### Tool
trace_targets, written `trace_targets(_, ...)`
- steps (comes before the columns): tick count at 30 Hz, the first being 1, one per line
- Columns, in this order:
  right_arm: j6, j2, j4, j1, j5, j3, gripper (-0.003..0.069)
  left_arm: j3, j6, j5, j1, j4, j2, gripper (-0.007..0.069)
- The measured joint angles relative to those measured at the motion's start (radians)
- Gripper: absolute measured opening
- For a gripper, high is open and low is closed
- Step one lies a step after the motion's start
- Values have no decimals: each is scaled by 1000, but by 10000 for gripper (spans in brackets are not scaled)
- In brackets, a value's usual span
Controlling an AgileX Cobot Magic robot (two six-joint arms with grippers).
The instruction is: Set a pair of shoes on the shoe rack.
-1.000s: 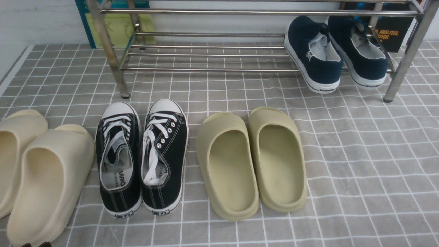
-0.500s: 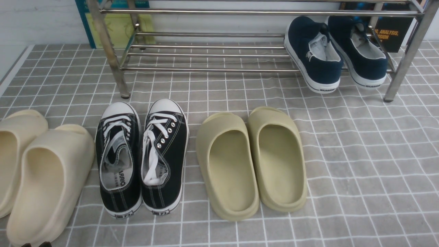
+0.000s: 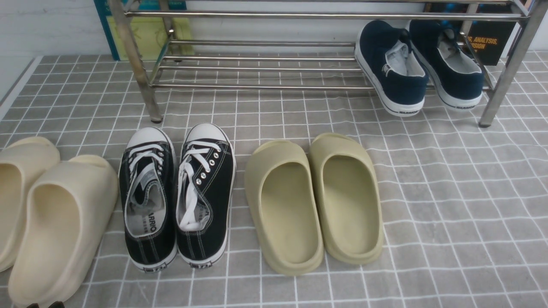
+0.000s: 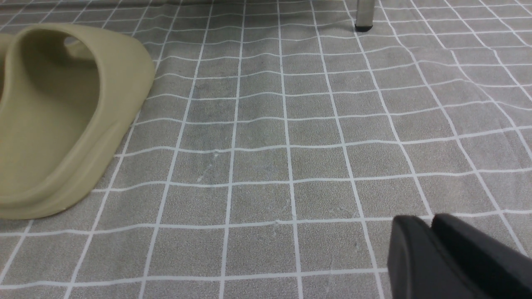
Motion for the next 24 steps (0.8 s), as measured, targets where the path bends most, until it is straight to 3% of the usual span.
trace_targets(24,0,0,0,0,0,0,132,0,0,0,0,0,0,239)
